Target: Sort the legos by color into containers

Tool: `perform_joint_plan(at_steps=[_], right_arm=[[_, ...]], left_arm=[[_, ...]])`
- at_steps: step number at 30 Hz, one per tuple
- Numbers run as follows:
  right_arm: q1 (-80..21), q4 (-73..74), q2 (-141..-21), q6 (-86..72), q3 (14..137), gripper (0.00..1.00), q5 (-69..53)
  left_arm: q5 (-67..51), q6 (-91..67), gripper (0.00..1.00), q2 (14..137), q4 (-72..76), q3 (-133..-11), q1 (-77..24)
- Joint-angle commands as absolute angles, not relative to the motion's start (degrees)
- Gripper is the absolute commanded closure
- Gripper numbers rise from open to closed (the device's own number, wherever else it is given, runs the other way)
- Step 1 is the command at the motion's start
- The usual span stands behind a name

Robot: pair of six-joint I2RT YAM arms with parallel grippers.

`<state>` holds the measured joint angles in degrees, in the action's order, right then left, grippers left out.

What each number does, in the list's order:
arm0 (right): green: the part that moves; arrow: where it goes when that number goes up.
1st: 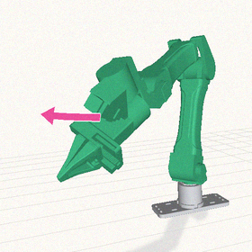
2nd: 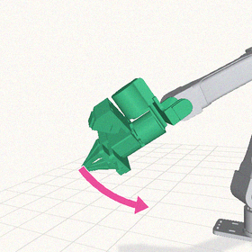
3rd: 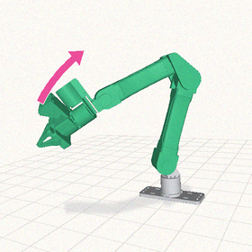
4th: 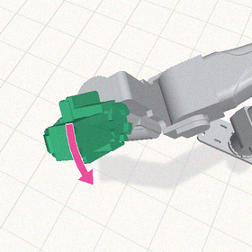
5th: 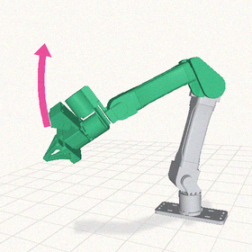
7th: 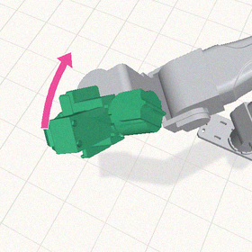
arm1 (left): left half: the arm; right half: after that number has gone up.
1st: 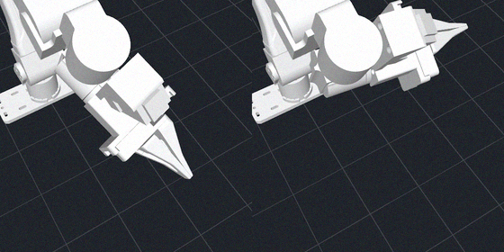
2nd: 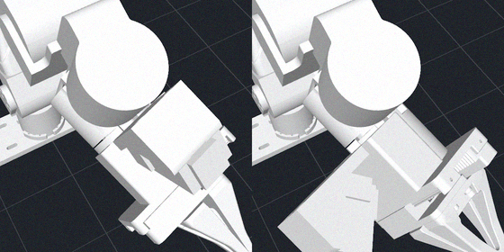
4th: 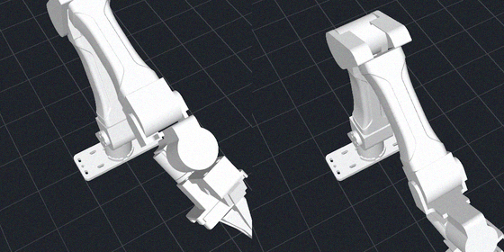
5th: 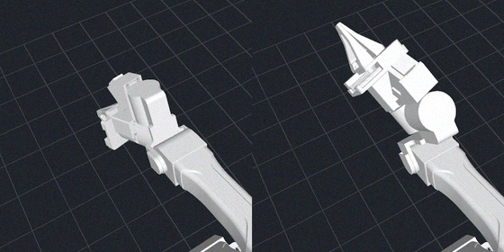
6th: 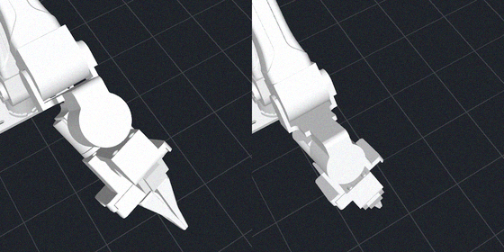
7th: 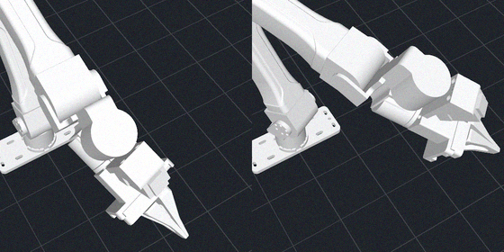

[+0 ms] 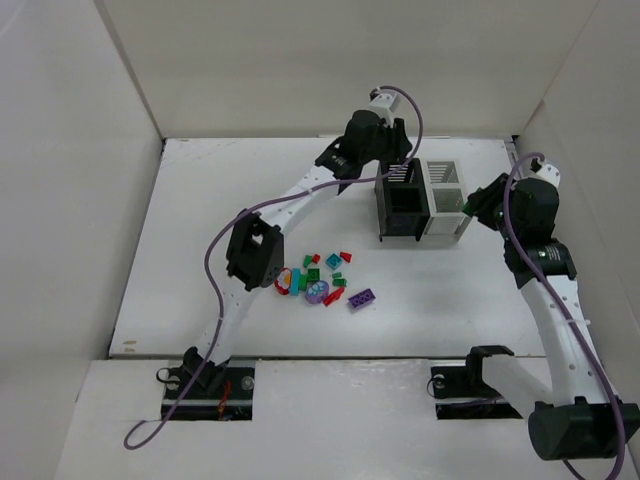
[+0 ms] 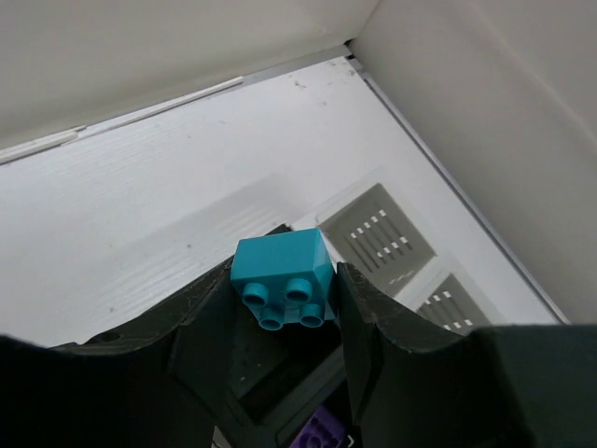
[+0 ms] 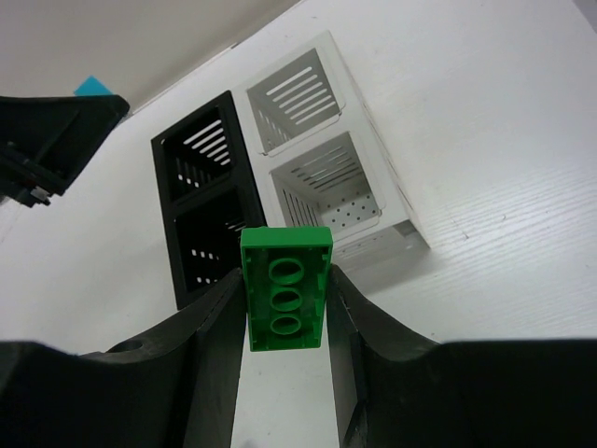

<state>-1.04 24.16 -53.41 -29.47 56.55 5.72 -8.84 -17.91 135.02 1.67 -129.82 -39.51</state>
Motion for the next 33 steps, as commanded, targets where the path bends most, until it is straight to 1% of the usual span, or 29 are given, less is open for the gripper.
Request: perform_joint_plan(at_steps=[1,9,11,14,15,18,19,21,23,25,30,33], right_arm=[[-0.62,23.82,-53.44,-28.56,59.33,0.80,7.73],[-0.62,23.82,-55.20,-28.56,59.85,0.80,7.03],[-0.62,23.82,-55.72,-28.56,59.85,0.80,7.03],[-0.62,23.82,-55.72,-28.56,59.85,0.80,7.03],[-0.62,23.82,-55.72,-28.56,59.85,0.80,7.03],[-0.62,23.82,-55.72,-28.56,59.85,0.80,7.03],[-0.62,23.82,-55.72,-28.56,59.85,0.80,7.03],[-0.62,23.82,-55.72,-28.56,59.85,0.79,7.03],[-0.62,23.82,-55.72,-28.56,59.85,0.79,7.03],[-0.62,23.82,-55.72,-28.56,59.85,0.79,6.50],[-0.62,23.82,-56.25,-28.56,59.85,0.79,5.98],[-0.62,23.82,-56.86,-28.56,60.38,0.79,5.36]], left_arm=[[-5.98,-18.54,1.00,136.14,3.43,-132.10,-38.67],[-9.23,-19.16,1.00,137.37,4.66,-129.99,-39.20],[-9.76,-19.16,0.95,137.37,4.66,-129.99,-39.20],[-9.76,-19.16,0.86,137.90,4.66,-129.99,-39.72],[-9.76,-18.64,0.75,137.90,4.66,-129.99,-39.73],[-10.28,-18.63,0.69,137.90,4.66,-129.38,-39.73],[-10.28,-18.63,0.63,137.90,4.66,-129.38,-39.73],[-10.28,-18.02,0.57,137.20,4.13,-129.38,-39.73],[-10.28,-17.41,0.44,136.59,3.52,-128.85,-39.73],[-10.28,-16.88,0.36,135.97,3.52,-128.33,-39.73],[-10.28,-16.35,0.25,133.25,2.29,-127.27,-39.73],[-10.28,-15.82,0.10,130.71,2.29,-125.43,-39.73]])
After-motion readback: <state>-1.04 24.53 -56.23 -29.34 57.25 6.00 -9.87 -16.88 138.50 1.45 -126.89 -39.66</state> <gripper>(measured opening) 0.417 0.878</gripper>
